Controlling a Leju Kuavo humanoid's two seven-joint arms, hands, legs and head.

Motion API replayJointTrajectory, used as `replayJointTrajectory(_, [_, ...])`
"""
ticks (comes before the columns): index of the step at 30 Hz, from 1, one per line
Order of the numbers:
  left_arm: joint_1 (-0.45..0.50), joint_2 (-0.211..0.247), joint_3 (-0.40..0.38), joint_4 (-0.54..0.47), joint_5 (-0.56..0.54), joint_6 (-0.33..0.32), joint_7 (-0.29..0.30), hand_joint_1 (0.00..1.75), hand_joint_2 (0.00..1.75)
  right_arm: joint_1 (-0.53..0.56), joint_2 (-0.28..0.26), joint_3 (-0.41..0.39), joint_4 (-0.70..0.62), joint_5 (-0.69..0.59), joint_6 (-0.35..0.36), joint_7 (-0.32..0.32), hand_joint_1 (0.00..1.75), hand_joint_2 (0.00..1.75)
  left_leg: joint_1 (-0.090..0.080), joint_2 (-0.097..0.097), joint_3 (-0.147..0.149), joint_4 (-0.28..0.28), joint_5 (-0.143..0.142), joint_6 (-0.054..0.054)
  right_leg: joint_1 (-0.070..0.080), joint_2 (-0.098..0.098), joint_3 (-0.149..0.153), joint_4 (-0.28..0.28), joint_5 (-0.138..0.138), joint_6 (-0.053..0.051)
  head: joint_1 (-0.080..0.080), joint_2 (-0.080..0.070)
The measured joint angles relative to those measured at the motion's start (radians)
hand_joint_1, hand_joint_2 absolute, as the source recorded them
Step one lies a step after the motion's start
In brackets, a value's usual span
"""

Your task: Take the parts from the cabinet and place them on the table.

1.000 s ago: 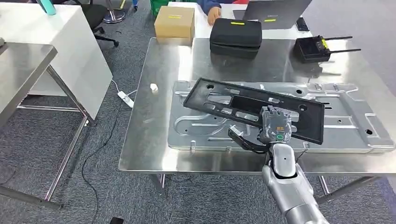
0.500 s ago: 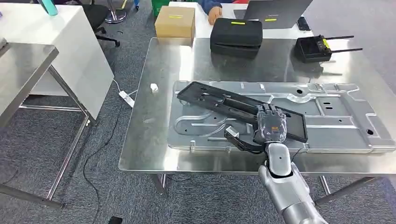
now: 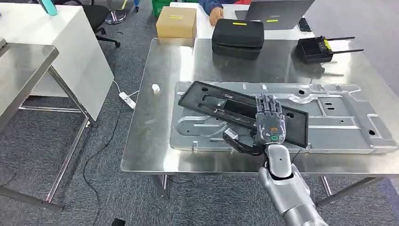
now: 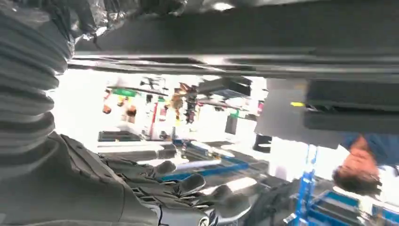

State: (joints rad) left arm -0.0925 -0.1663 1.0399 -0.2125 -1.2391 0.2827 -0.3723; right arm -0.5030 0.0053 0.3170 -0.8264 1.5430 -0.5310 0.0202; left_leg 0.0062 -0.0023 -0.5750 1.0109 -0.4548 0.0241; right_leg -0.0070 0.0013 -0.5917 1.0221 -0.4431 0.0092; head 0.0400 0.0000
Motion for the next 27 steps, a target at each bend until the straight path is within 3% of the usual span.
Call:
replayJointTrajectory(1, [0.000, 0.000, 0.000, 0.000, 0.002, 0.000, 0.000, 0.00, 0.00, 0.010, -0.004, 0.000, -0.022, -0.006, 0.002, -0.005, 0.00, 1.75, 0.007, 0.002, 0.004, -0.009, 0.008, 0.011, -0.003, 0.000, -0.003, 0.007, -0.009, 0.005, 0.001, 0.000])
replayJointTrajectory(2, [0.000, 0.000, 0.000, 0.000, 0.003, 0.000, -0.001, 0.00, 0.00, 0.014, -0.006, 0.000, -0.035, -0.007, 0.004, -0.007, 0.00, 1.75, 0.007, 0.002, 0.003, -0.010, 0.009, 0.014, -0.004, 0.000, -0.014, 0.036, -0.033, 0.009, 0.002, 0.000])
replayJointTrajectory(4, [-0.001, 0.000, 0.000, 0.000, 0.005, 0.000, -0.001, 0.00, 0.00, 0.021, -0.011, 0.000, -0.055, -0.010, 0.008, -0.009, 0.00, 1.75, 0.005, 0.004, 0.001, -0.009, 0.008, 0.019, -0.007, -0.001, -0.084, 0.186, -0.115, 0.017, 0.002, 0.000])
replayJointTrajectory(5, [-0.001, 0.000, 0.001, 0.000, 0.006, 0.000, -0.001, 0.00, 0.00, 0.030, -0.011, 0.000, -0.065, -0.014, 0.012, -0.012, 0.00, 1.75, 0.005, 0.004, 0.000, -0.009, 0.007, 0.020, -0.007, -0.001, -0.119, 0.262, -0.145, 0.019, 0.002, 0.000])
replayJointTrajectory(6, [0.000, 0.000, 0.002, 0.000, 0.008, 0.000, -0.001, 0.00, 0.00, 0.044, -0.014, 0.000, -0.078, -0.024, 0.014, -0.021, 0.00, 1.75, 0.004, 0.004, 0.000, -0.008, 0.007, 0.020, -0.007, -0.001, -0.144, 0.314, -0.154, 0.021, 0.002, 0.000])
replayJointTrajectory(7, [0.001, 0.000, 0.006, 0.000, 0.012, 0.000, -0.001, 0.00, 0.00, 0.060, -0.019, 0.001, -0.100, -0.038, 0.014, -0.036, 0.00, 1.75, 0.004, 0.002, 0.001, -0.007, 0.006, 0.021, -0.007, -0.001, -0.144, 0.310, -0.137, 0.020, 0.002, 0.000])
replayJointTrajectory(8, [0.001, 0.000, 0.010, 0.000, 0.013, 0.000, -0.001, 0.00, 0.00, 0.075, -0.024, 0.002, -0.127, -0.055, 0.016, -0.052, 0.00, 1.75, 0.004, 0.001, 0.003, -0.006, 0.005, 0.021, -0.007, -0.001, -0.122, 0.262, -0.102, 0.017, 0.002, 0.000])
replayJointTrajectory(10, [0.001, -0.001, 0.018, 0.000, 0.015, 0.001, -0.001, 0.00, 0.00, 0.101, -0.040, 0.006, -0.198, -0.114, 0.031, -0.097, 0.00, 1.75, 0.004, 0.000, 0.008, -0.005, 0.000, 0.017, -0.005, -0.001, -0.032, 0.081, -0.012, 0.006, 0.002, 0.000])
replayJointTrajectory(11, [0.002, -0.001, 0.019, 0.000, 0.016, 0.002, -0.001, 0.00, 0.00, 0.120, -0.052, 0.010, -0.251, -0.151, 0.042, -0.120, 0.00, 1.75, 0.003, -0.001, 0.009, -0.004, -0.003, 0.013, -0.002, -0.003, -0.002, 0.012, -0.005, -0.001, 0.002, 0.000])
replayJointTrajectory(12, [0.001, -0.001, 0.020, 0.000, 0.018, 0.002, -0.001, 0.00, 0.00, 0.141, -0.063, 0.018, -0.297, -0.179, 0.054, -0.144, 0.00, 1.75, -0.003, -0.002, 0.006, 0.001, -0.006, 0.007, 0.005, -0.002, 0.004, -0.002, -0.009, -0.003, 0.001, 0.000])
replayJointTrajectory(15, [0.002, 0.000, 0.027, 0.000, 0.026, 0.002, -0.001, 0.00, 0.00, 0.212, -0.118, 0.034, -0.441, -0.250, 0.104, -0.189, 0.00, 1.75, -0.001, -0.002, 0.010, -0.008, -0.005, -0.006, 0.006, -0.001, 0.001, 0.002, -0.011, -0.012, 0.000, 0.000])
replayJointTrajectory(16, [0.002, 0.000, 0.029, 0.000, 0.029, 0.003, -0.001, 0.00, 0.00, 0.235, -0.135, 0.036, -0.486, -0.277, 0.127, -0.201, 0.00, 1.75, -0.007, -0.002, 0.010, -0.005, -0.012, -0.012, -0.008, -0.002, 0.011, -0.012, -0.005, -0.020, 0.000, 0.000])
replayJointTrajectory(17, [0.002, 0.002, 0.033, 0.000, 0.031, 0.003, -0.001, 0.00, 0.00, 0.256, -0.153, 0.040, -0.530, -0.302, 0.144, -0.211, 0.00, 1.75, -0.004, -0.001, 0.004, 0.016, -0.032, -0.015, -0.008, -0.003, 0.017, -0.018, -0.004, -0.027, 0.000, 0.000])
replayJointTrajectory(18, [0.002, 0.001, 0.039, 0.000, 0.033, 0.003, -0.002, 0.00, 0.00, 0.268, -0.169, 0.043, -0.564, -0.312, 0.152, -0.216, 0.00, 1.75, -0.002, -0.001, -0.020, 0.075, -0.071, -0.017, -0.008, -0.004, 0.017, -0.018, -0.004, -0.034, -0.003, 0.000])
replayJointTrajectory(20, [0.005, 0.001, 0.043, 0.000, 0.034, 0.003, -0.002, 0.00, 0.00, 0.294, -0.187, 0.048, -0.607, -0.320, 0.158, -0.219, 0.00, 1.75, 0.005, -0.001, -0.096, 0.238, -0.145, -0.025, -0.006, -0.004, 0.017, -0.018, -0.005, -0.037, -0.002, 0.000])
replayJointTrajectory(21, [0.005, 0.001, 0.043, 0.000, 0.033, 0.003, -0.002, 0.00, 0.00, 0.305, -0.194, 0.050, -0.622, -0.322, 0.159, -0.220, 0.00, 1.75, 0.005, -0.001, -0.125, 0.297, -0.162, -0.028, -0.005, -0.003, 0.016, -0.017, -0.005, -0.037, -0.002, 0.000])
replayJointTrajectory(22, [0.005, 0.001, 0.044, 0.000, 0.034, 0.003, -0.002, 0.00, 0.00, 0.315, -0.201, 0.053, -0.637, -0.335, 0.164, -0.228, 0.00, 1.75, 0.005, -0.001, -0.133, 0.310, -0.153, -0.029, -0.005, -0.002, 0.016, -0.015, -0.006, -0.037, -0.002, 0.000])
replayJointTrajectory(23, [0.005, 0.002, 0.045, 0.000, 0.035, 0.003, -0.002, 0.00, 0.00, 0.323, -0.206, 0.055, -0.650, -0.356, 0.169, -0.241, 0.00, 1.75, 0.006, -0.001, -0.117, 0.273, -0.121, -0.029, -0.005, 0.000, 0.017, -0.014, -0.007, -0.035, -0.003, 0.000])
replayJointTrajectory(25, [0.005, 0.003, 0.047, 0.000, 0.036, 0.005, -0.001, 0.00, 0.00, 0.351, -0.225, 0.056, -0.693, -0.431, 0.174, -0.276, 0.00, 1.75, 0.007, -0.001, -0.031, 0.096, -0.028, -0.025, -0.006, 0.002, 0.019, -0.006, -0.012, -0.028, -0.003, 0.000])
replayJointTrajectory(26, [0.005, 0.004, 0.049, 0.000, 0.036, 0.006, 0.000, 0.00, 0.00, 0.370, -0.233, 0.056, -0.718, -0.470, 0.175, -0.295, 0.00, 1.75, 0.007, -0.002, 0.005, 0.019, -0.010, -0.020, -0.007, 0.002, 0.018, 0.000, -0.016, -0.022, -0.002, 0.000])
replayJointTrajectory(27, [0.004, 0.004, 0.050, 0.000, 0.036, 0.007, 0.002, 0.00, 0.00, 0.388, -0.243, 0.055, -0.748, -0.526, 0.175, -0.324, 0.00, 1.75, 0.000, -0.002, 0.013, 0.009, -0.023, -0.015, 0.001, 0.001, 0.013, 0.006, -0.021, -0.014, -0.002, 0.000])
